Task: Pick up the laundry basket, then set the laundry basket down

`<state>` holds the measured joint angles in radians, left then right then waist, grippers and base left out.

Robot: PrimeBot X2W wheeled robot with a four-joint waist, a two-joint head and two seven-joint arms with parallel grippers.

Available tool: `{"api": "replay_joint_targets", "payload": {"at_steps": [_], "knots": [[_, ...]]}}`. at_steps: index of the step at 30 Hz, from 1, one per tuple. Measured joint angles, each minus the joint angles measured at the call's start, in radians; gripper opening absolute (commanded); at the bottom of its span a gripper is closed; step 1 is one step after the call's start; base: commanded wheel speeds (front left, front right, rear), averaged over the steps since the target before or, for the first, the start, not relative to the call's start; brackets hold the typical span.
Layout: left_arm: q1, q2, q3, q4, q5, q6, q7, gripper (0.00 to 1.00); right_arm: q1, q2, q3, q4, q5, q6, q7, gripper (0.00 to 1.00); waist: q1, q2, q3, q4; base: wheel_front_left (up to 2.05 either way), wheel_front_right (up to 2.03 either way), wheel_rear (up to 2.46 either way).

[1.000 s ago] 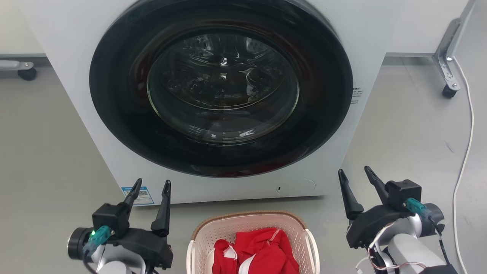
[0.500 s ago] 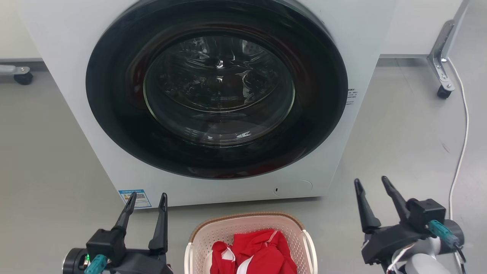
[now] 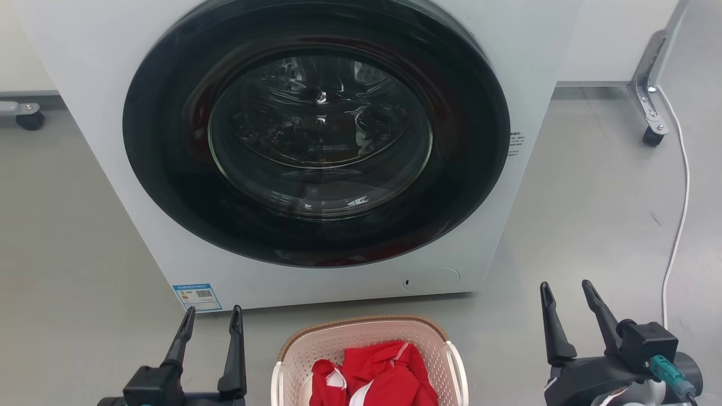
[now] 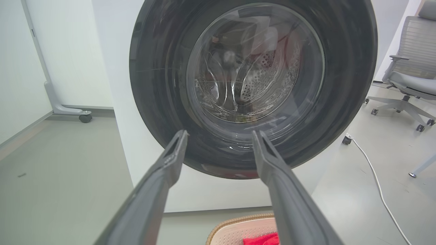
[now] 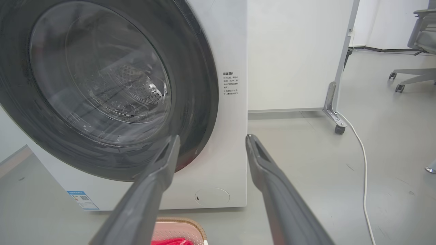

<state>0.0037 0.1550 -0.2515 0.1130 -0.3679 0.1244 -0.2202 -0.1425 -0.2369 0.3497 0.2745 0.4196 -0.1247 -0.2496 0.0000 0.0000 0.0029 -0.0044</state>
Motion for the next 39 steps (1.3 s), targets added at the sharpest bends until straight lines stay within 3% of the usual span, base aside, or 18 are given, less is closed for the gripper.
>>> {"api": "replay_joint_targets", "payload": {"at_steps": [11, 39], "knots": [[0.031, -0.030, 0.022, -0.043, 0.036, 0.000, 0.063, 1.00, 0.034, 0.028, -0.037, -0.051, -0.052, 0.000, 0.021, 1.00, 0.0000, 0.0000, 0.002, 0.002, 0.00, 0.00, 0.00], [0.051, -0.045, 0.044, -0.129, 0.090, 0.000, 0.194, 1.00, 0.070, 0.059, -0.090, -0.146, -0.113, 0.000, 0.117, 1.00, 0.0000, 0.0001, 0.025, 0.011, 0.00, 0.00, 0.00]]}}
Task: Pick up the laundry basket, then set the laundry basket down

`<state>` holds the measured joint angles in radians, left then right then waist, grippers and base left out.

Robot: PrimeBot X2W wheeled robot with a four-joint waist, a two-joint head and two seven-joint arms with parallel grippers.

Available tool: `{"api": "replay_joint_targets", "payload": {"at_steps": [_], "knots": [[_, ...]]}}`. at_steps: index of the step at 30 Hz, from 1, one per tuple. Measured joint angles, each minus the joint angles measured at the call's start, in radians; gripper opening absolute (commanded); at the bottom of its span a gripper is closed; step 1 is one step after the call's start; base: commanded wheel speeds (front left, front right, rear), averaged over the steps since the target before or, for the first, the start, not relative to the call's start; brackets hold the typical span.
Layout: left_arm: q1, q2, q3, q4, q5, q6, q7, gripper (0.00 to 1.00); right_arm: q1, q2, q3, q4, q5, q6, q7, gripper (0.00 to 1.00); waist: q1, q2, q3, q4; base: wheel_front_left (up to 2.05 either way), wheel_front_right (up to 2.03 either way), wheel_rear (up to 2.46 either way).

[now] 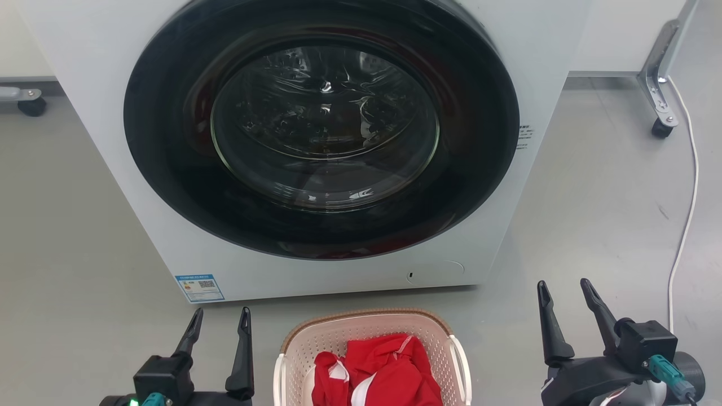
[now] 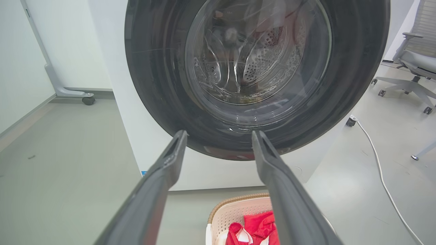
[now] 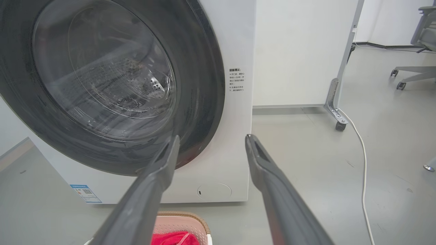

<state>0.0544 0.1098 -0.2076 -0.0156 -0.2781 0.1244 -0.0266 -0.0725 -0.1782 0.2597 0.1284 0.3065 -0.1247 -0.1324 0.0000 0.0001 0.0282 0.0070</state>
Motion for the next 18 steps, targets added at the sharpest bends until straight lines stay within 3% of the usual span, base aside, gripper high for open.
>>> {"api": "replay_joint_targets", "payload": {"at_steps": [4, 5, 18], "knots": [[0.000, 0.000, 0.003, -0.007, 0.009, 0.000, 0.012, 1.00, 0.001, 0.001, -0.004, -0.012, -0.006, 0.000, 0.010, 1.00, 0.0000, 0.0000, 0.002, 0.001, 0.00, 0.00, 0.00], [0.000, -0.001, 0.002, -0.002, 0.011, 0.000, 0.014, 0.00, 0.001, 0.002, -0.004, -0.008, -0.005, 0.000, 0.009, 0.00, 0.0000, -0.0001, 0.003, 0.001, 0.00, 0.00, 0.00], [0.015, -0.008, 0.028, 0.053, -0.078, -0.020, 0.025, 0.00, 0.026, 0.022, -0.037, 0.038, 0.086, 0.020, 0.027, 0.00, 0.0000, -0.0001, 0.000, 0.000, 0.00, 0.00, 0.00]]}}
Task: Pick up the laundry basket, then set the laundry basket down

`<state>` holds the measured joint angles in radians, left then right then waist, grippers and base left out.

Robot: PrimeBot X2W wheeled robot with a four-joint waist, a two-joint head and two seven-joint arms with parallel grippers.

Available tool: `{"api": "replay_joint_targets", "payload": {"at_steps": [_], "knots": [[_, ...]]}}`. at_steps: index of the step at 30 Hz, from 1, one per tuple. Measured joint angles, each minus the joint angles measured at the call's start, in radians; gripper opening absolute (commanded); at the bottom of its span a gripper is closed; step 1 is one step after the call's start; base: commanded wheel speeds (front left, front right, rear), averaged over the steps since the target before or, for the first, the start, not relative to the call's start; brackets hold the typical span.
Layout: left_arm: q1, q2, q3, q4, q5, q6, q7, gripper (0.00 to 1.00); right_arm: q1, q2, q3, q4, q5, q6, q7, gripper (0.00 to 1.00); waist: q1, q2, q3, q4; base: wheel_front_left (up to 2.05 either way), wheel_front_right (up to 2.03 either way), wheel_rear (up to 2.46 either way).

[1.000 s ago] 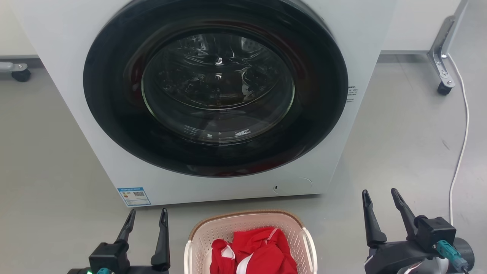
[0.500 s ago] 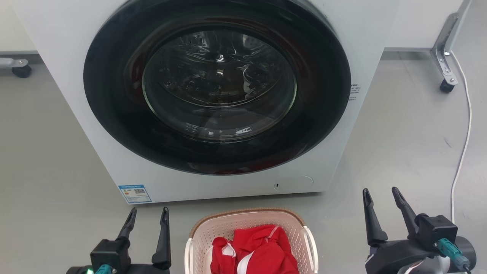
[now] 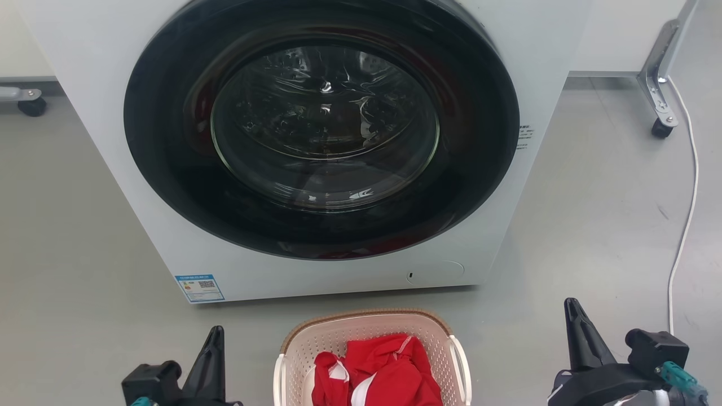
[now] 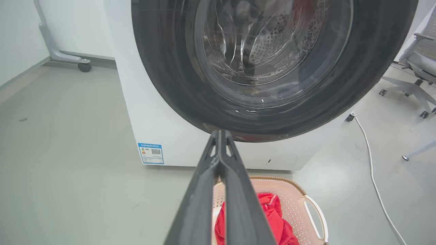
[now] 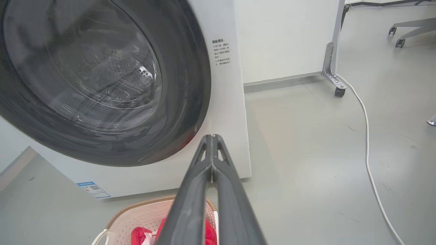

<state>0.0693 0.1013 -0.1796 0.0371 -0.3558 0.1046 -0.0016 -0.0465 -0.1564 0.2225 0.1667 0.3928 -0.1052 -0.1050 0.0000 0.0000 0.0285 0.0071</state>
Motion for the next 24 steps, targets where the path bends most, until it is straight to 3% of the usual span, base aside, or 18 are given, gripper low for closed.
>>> {"api": "replay_joint_targets", "payload": {"at_steps": [24], "knots": [[-0.028, -0.014, 0.074, 0.066, -0.350, -0.053, 0.037, 0.00, -0.007, 0.030, -0.099, 0.035, 0.341, 0.060, 0.070, 0.00, 0.0000, 0.0000, -0.007, -0.002, 0.00, 0.00, 0.00]]}}
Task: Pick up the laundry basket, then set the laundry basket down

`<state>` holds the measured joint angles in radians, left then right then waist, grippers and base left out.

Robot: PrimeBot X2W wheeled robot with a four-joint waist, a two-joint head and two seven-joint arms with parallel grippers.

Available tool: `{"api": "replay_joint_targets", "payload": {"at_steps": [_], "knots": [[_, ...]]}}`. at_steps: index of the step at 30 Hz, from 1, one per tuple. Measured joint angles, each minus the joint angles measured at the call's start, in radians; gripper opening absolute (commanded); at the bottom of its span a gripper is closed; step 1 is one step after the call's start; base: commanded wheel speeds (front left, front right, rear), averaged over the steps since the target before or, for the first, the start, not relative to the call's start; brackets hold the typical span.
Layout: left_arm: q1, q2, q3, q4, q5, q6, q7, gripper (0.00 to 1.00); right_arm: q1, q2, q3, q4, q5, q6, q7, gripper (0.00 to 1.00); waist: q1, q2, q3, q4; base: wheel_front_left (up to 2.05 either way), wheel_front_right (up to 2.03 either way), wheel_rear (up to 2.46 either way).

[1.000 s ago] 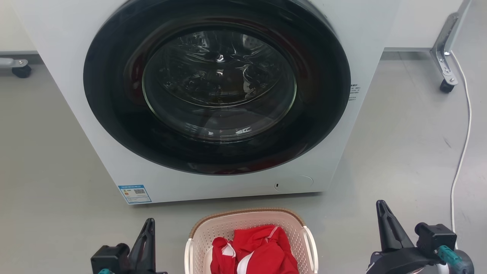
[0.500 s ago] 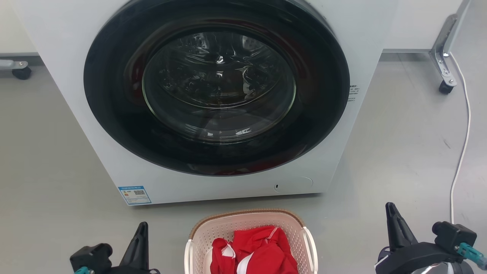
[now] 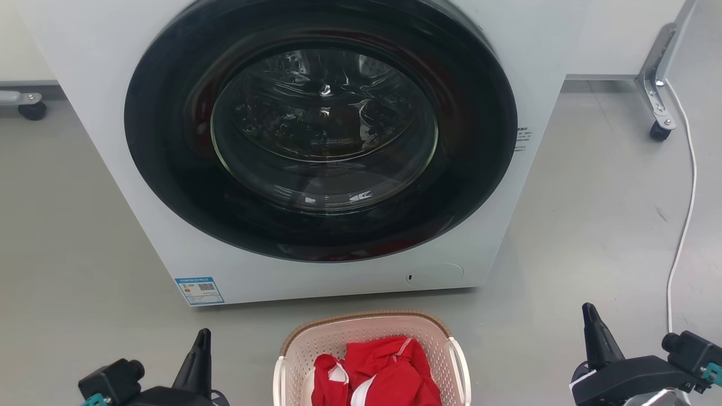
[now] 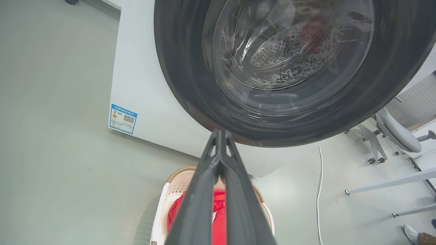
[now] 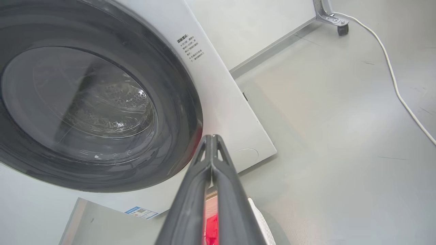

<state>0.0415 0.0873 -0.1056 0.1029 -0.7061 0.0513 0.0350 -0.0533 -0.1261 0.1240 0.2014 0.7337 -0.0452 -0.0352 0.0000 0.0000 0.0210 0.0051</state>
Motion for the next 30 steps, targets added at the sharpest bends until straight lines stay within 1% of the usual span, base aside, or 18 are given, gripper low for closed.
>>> {"api": "replay_joint_targets", "payload": {"at_steps": [30], "knots": [[-0.056, -0.020, 0.092, 0.087, -0.418, -0.079, 0.036, 0.00, -0.018, 0.037, -0.120, 0.044, 0.405, 0.074, 0.070, 0.00, 0.0000, 0.0000, -0.009, -0.002, 0.00, 0.00, 0.00]]}}
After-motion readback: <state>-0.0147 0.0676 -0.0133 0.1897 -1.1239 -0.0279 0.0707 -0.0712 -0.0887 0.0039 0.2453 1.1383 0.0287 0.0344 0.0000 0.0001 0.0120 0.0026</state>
